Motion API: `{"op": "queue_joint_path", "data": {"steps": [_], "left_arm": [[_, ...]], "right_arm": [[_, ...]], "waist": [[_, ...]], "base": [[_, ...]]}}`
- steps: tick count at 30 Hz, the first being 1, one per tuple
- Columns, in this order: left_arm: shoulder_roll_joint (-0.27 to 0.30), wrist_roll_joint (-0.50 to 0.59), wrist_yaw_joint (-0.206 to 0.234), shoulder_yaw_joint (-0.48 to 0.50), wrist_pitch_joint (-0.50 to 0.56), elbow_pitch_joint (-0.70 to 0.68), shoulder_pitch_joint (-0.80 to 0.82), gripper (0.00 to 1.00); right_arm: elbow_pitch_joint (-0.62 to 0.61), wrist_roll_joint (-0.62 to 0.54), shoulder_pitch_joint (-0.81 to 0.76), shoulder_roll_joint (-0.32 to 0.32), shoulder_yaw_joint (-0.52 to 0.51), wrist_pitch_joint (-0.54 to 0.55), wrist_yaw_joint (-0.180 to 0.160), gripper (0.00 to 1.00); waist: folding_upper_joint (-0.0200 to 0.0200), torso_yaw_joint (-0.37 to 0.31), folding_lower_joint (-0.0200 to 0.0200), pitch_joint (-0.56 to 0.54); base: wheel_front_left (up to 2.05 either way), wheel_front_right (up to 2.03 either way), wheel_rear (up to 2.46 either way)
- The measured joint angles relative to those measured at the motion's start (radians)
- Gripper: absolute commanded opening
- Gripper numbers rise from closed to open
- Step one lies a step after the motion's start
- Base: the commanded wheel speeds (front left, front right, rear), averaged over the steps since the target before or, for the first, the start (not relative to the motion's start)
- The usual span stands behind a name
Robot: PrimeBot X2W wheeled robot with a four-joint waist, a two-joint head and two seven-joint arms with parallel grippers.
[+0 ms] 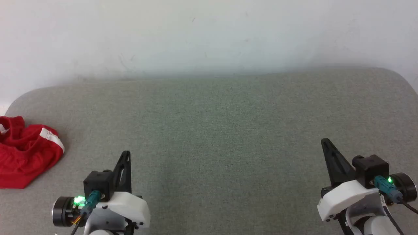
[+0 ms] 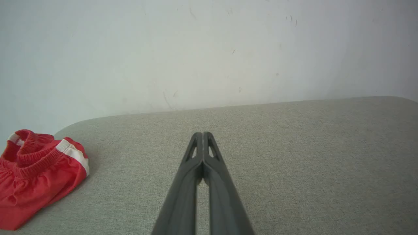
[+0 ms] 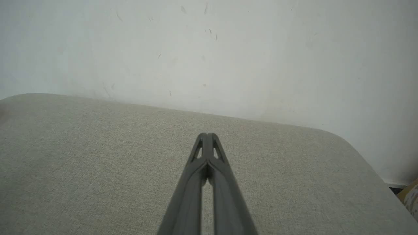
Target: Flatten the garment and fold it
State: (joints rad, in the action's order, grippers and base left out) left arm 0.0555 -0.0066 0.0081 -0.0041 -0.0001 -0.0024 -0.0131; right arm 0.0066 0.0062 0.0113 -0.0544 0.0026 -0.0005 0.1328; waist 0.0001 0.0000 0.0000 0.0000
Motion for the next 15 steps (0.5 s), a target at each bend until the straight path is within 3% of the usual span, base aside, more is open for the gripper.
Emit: {"op": "queue_joint_path", "data": {"steps": [15], "left_arm": [[0.000, 0.000, 0.000, 0.000, 0.000, 0.000, 0.000, 0.00]], "right_arm": [[0.000, 0.000, 0.000, 0.000, 0.000, 0.000, 0.000, 0.00]], "waist": [[0.0000, 0.000, 0.0000, 0.000]], "base": [[0.00, 0.00, 0.00]]}}
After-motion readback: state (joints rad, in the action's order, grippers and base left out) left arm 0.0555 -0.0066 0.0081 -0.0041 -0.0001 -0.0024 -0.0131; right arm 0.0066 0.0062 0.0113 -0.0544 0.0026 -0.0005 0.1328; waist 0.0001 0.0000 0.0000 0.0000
